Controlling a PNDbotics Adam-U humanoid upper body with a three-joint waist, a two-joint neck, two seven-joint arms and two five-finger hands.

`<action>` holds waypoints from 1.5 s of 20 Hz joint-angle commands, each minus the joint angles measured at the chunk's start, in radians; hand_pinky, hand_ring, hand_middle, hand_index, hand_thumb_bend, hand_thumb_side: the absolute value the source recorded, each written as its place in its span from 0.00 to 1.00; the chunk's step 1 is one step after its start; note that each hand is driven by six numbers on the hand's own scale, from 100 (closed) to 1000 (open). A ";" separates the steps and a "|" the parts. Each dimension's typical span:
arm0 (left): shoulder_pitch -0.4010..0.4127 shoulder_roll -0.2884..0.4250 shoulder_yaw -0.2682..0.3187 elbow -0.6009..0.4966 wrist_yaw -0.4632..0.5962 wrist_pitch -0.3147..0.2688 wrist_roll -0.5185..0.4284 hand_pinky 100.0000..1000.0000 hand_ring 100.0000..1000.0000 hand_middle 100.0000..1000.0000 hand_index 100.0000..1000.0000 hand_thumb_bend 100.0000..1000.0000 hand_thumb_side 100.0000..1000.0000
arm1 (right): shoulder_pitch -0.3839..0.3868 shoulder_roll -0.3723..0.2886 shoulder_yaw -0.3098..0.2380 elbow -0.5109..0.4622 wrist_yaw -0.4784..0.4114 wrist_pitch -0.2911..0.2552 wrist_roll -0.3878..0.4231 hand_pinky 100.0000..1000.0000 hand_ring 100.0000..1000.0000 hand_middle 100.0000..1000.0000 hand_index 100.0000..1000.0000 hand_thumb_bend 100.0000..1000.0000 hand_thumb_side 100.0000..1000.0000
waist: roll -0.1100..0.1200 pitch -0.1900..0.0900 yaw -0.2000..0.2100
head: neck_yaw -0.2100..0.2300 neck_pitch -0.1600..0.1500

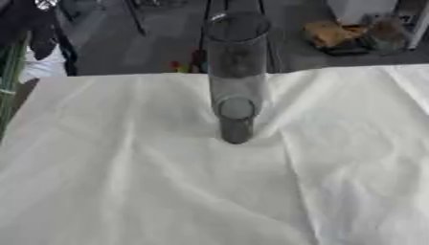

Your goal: Arrange flowers into the vase.

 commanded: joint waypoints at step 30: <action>-0.169 0.022 0.043 0.051 0.347 -0.230 0.367 0.00 0.00 0.00 0.00 0.00 0.78 | 0.009 -0.049 0.000 -0.016 -0.027 -0.001 -0.004 0.83 0.84 0.58 0.90 0.00 0.99 | 0.029 -0.060 -0.042 | 0.014 0.022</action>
